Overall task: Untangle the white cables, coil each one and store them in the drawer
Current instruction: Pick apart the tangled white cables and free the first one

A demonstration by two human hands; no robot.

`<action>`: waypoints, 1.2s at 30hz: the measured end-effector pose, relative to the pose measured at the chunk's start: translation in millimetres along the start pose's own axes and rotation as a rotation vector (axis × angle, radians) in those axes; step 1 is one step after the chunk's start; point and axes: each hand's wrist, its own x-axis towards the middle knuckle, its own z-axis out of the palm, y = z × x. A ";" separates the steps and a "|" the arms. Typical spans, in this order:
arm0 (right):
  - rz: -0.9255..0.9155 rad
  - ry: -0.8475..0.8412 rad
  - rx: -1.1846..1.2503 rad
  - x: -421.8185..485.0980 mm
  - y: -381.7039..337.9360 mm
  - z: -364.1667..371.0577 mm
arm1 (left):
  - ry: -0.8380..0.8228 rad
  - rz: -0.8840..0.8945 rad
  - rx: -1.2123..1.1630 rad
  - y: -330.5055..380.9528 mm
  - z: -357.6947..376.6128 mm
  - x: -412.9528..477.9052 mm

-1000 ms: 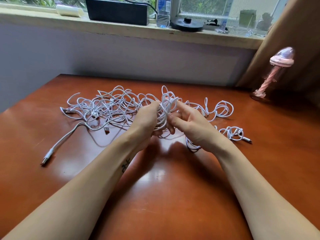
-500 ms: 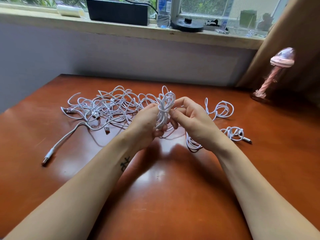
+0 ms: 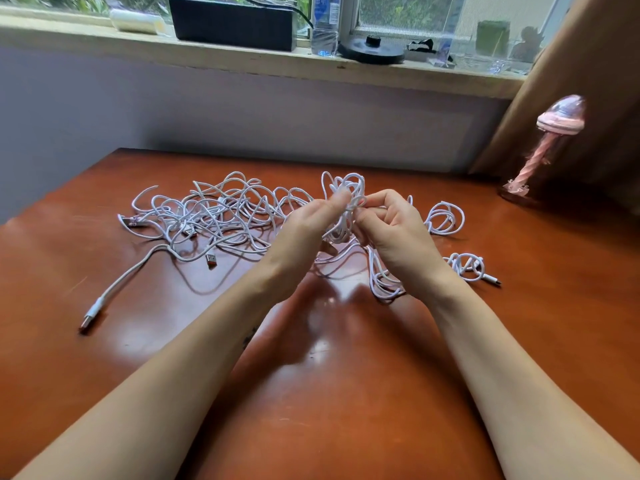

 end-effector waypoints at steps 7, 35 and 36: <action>0.004 0.007 0.080 -1.1 -3.2 1.1 | 0.028 0.070 -0.008 -2.5 3.9 -3.7; -0.064 -0.148 0.084 -0.5 -8.9 -16.7 | -0.258 -0.087 -0.674 16.6 -1.6 -7.7; -0.060 -0.144 0.076 -0.6 -7.9 -15.6 | -0.272 -0.113 -0.694 16.3 -1.5 -7.9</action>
